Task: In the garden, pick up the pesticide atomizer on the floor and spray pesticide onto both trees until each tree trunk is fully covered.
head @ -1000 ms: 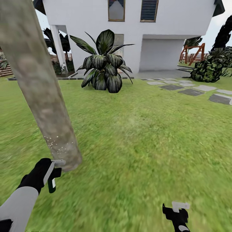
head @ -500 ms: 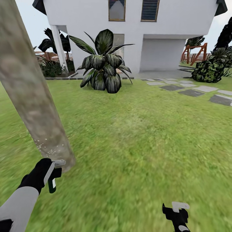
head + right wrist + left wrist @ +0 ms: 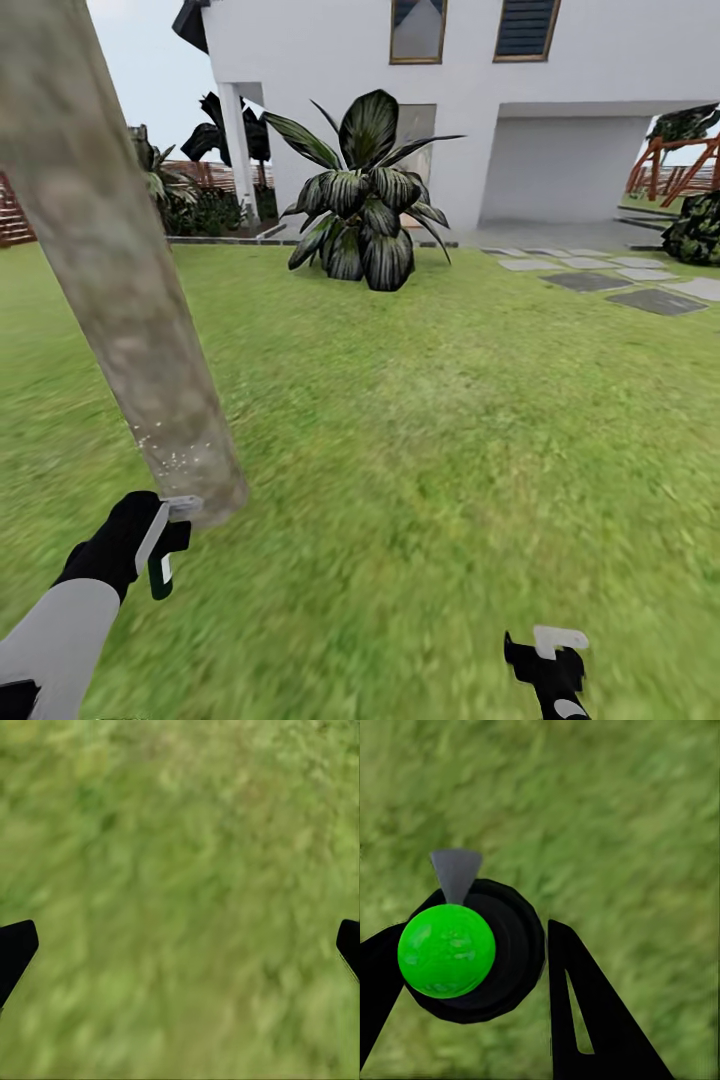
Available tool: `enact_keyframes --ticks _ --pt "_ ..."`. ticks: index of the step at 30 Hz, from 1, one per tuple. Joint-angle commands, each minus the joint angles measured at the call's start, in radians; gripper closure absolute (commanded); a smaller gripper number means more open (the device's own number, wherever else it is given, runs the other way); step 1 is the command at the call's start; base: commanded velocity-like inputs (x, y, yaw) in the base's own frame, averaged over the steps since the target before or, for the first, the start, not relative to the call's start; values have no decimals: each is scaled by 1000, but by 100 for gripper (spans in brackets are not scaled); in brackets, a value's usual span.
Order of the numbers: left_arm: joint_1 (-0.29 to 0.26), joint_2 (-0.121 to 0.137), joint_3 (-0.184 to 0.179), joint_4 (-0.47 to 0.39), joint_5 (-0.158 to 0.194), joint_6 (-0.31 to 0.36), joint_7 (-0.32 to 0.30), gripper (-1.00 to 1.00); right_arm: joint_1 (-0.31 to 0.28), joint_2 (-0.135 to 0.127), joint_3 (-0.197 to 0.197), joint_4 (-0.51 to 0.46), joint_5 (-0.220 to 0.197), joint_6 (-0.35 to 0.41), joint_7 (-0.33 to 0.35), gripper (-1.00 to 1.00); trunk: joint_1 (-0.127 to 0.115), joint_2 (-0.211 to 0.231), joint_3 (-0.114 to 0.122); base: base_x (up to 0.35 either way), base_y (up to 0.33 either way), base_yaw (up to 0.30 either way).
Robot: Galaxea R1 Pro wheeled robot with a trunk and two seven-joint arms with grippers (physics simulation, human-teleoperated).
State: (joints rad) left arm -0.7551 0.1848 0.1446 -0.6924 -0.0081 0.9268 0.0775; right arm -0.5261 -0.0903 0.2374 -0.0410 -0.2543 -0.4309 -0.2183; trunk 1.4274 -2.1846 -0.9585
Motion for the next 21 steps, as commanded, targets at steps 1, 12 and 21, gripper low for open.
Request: enact_keyframes --ticks 1,12,21 --pt "-1 -1 1 -1 -1 4 2 100 0 0 8 0 -8 -2 -3 -100 0 0 -1 170 -252 277" --pt "-1 -2 1 -1 -1 4 4 100 0 0 9 0 -8 -2 -3 -100 0 0 -1 175 -248 277" --pt "0 -2 1 -1 0 4 -1 100 0 0 9 0 -8 -2 -3 -100 0 0 -1 153 -199 276"
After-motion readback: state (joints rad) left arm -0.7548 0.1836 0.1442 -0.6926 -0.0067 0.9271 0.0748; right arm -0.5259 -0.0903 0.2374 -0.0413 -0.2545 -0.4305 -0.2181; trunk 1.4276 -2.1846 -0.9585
